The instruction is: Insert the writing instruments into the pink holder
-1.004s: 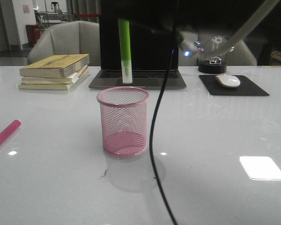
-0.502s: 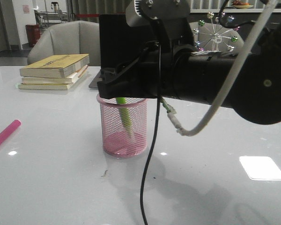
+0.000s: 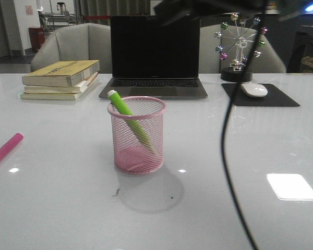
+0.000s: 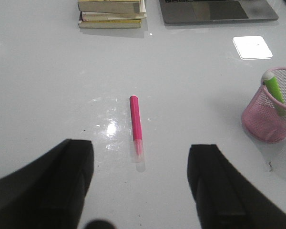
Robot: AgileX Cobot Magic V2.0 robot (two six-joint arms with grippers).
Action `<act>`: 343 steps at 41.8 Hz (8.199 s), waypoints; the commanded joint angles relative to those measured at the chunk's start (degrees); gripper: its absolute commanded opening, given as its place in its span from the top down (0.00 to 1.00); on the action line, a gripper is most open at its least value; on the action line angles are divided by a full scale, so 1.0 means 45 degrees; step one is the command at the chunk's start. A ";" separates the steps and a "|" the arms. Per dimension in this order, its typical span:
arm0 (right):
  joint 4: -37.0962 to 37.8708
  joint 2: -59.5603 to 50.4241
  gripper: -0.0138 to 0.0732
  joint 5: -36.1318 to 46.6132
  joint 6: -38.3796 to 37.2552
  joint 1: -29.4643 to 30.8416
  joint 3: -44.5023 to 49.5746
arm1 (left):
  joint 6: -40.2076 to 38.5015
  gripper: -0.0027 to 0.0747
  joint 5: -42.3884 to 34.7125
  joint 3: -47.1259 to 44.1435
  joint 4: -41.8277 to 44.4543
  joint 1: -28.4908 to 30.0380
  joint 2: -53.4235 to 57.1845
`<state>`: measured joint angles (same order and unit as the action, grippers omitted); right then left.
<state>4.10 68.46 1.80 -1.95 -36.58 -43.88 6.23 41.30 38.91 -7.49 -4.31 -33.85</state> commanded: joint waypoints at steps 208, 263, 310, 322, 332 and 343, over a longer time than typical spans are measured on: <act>0.0077 -0.7110 0.34 -0.8000 0.0120 0.0006 0.1152 | -0.1843 0.58 -2.3897 0.1116 0.0142 -0.8453 -1.5395; 0.0077 -0.7110 0.34 -0.8000 0.0120 0.0006 0.1152 | -0.0386 0.41 0.0451 0.1116 0.0953 -0.8453 -0.0818; 0.0077 -0.7110 0.81 -0.8617 0.0120 0.0006 0.1299 | -0.2551 0.85 0.2447 0.1092 0.2528 -0.8453 0.0308; 0.0077 -0.7110 0.81 -0.8617 0.0120 0.0006 0.1299 | -0.2551 0.85 0.2323 0.0930 0.2479 -0.8422 0.0631; 0.0077 -0.7110 0.81 -0.8620 0.0120 0.0006 0.1299 | -0.2528 0.85 -0.0391 -0.0871 0.3019 -0.5476 0.2977; 0.0077 -0.7110 0.81 -0.8620 0.0120 0.0006 0.1299 | -0.2528 0.85 -0.6319 -0.5762 0.1979 -0.0686 0.6919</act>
<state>4.10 36.70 -40.61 -1.59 -36.58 -36.43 -4.73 24.63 16.56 3.47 -11.67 -5.44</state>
